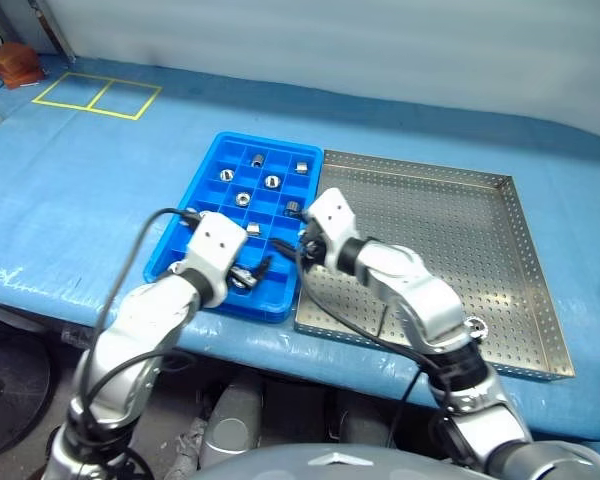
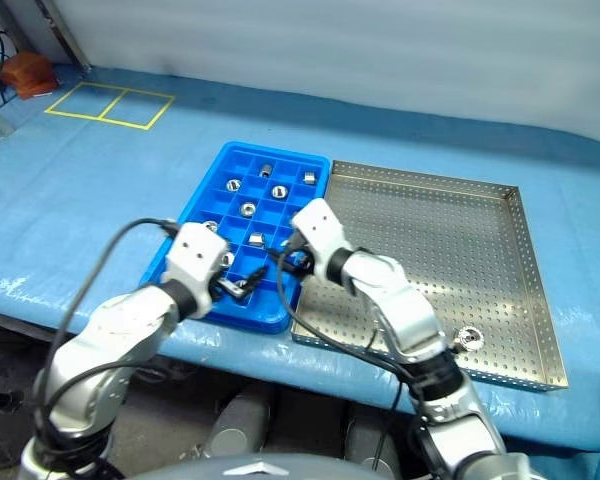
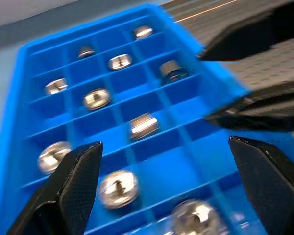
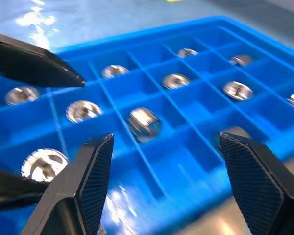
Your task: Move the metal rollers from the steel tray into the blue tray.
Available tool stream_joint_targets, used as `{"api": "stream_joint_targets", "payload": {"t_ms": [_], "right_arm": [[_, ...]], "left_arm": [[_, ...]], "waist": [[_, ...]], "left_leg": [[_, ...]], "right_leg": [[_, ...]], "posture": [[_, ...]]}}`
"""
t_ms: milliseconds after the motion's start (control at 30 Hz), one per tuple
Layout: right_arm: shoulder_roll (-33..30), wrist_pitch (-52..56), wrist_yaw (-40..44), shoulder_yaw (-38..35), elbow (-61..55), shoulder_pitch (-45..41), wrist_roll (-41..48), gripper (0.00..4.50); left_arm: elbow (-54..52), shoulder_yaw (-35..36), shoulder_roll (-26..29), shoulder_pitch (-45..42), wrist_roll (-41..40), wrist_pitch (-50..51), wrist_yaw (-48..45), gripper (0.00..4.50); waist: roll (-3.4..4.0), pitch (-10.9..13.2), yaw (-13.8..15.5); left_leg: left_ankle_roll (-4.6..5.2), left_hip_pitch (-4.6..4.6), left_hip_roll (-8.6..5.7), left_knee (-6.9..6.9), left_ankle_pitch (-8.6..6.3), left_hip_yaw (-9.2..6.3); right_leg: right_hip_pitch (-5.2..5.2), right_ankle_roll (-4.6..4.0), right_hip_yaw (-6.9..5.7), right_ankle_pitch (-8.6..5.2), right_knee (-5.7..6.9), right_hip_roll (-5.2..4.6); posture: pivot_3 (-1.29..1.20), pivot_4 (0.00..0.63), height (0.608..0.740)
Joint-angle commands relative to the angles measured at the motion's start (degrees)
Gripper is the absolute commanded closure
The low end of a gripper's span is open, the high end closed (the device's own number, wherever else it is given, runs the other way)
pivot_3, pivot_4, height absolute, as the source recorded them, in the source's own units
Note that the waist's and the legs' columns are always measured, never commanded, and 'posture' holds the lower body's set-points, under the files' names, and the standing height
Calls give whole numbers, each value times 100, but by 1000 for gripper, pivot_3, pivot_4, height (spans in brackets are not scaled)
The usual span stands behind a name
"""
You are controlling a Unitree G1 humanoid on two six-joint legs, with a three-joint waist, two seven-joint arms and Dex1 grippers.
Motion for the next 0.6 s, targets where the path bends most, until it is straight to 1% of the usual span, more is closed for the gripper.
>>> {"api": "stream_joint_targets", "payload": {"t_ms": [33,133,200,400,500,600], "right_arm": [[-616,437,-76,-528,-951,439,-76,866],[-1204,902,-146,-862,-1590,791,-159,866],[-1471,1285,-115,-1168,-1976,1031,-49,866],[-1880,2275,-129,-1707,-2668,1630,105,866],[-1941,2848,-73,-2107,-2921,1853,287,866],[-2131,3222,-22,-2353,-2884,2107,352,866]], "left_arm": [[608,-229,-366,-355,-266,-631,-344,0],[1221,-584,-548,-638,-255,-997,-607,0],[1532,-824,-686,-798,-273,-1270,-790,0],[1849,-1120,-957,-898,-256,-1655,-931,0],[1865,-1220,-1008,-832,-259,-1782,-968,0],[1896,-1348,-1069,-760,-268,-2007,-1057,0]], "waist": [[2,-1,-42],[3,-1,-179],[3,-1,-309],[5,-3,-698],[7,-3,-816],[9,-5,-874]], "left_leg": [[0,-2,1,-2,-1,0],[3,-7,0,1,-2,0],[5,-7,0,8,-3,1],[13,-7,0,26,-8,3],[15,-6,0,34,-8,2],[16,-3,0,46,-8,1]], "right_leg": [[-1,-1,0,-1,-1,1],[-4,-1,1,-2,-2,0],[-2,-1,3,-2,-1,1],[6,5,6,1,1,0],[7,7,7,2,7,1],[12,10,7,3,13,1]], "posture": [[222,150,740],[155,150,740],[121,150,740],[54,150,740],[46,150,740],[41,150,740]]}}
